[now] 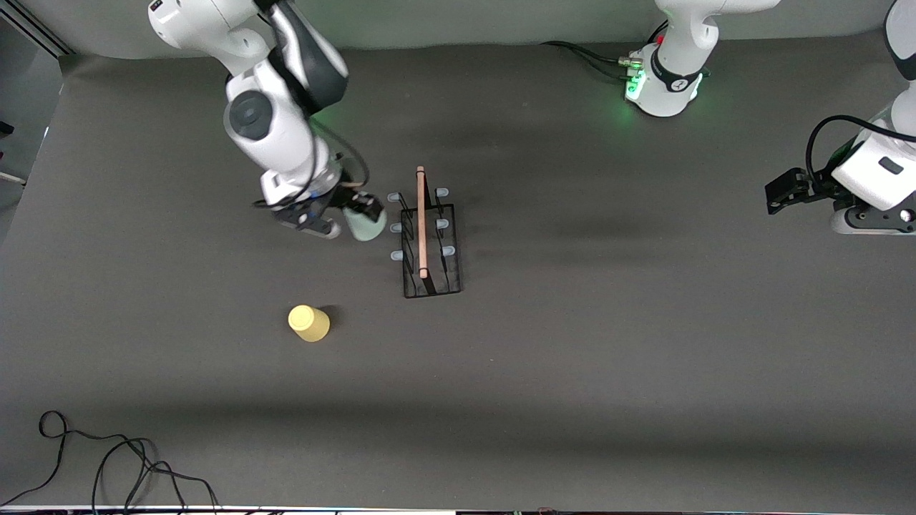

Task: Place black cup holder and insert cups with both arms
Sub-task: 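Carry the green cup with the right gripper onto a rack peg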

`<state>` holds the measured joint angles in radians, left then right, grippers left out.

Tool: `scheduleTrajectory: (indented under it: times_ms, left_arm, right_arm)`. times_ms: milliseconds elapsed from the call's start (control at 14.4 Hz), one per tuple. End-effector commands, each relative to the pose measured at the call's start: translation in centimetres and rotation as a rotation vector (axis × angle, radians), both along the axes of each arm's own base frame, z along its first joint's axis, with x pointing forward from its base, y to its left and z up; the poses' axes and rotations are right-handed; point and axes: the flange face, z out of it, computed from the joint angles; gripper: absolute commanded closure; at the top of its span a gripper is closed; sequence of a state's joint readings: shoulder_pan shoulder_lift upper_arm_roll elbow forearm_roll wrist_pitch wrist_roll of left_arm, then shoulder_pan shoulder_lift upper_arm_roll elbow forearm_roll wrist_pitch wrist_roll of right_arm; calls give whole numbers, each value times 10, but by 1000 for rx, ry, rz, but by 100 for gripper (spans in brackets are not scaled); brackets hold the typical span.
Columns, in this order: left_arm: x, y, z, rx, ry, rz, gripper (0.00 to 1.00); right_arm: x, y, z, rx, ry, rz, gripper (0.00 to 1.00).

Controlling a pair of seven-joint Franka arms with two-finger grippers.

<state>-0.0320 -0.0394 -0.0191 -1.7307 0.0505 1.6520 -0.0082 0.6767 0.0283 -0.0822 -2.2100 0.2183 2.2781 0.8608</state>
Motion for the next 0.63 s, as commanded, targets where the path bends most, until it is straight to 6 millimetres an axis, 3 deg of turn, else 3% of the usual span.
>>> scheduleTrajectory:
  times_ms: [0,139,417,556]
  left_arm:
    - [1,0,6,12,4,-17,0]
    - [1,0,6,12,4,-19,0]
    - [2,-1,4,12,7,-19,0]
    - [1,-3,5,12,7,-22,0]
  right_arm:
    - [-9,21,5,8,22,-56,97]
    - [-20,34,4,1,26,-50,97]
    - [-26,39,-22,-39,55,-30,96]
    - [-26,40,-32,-52,66,-31,83]
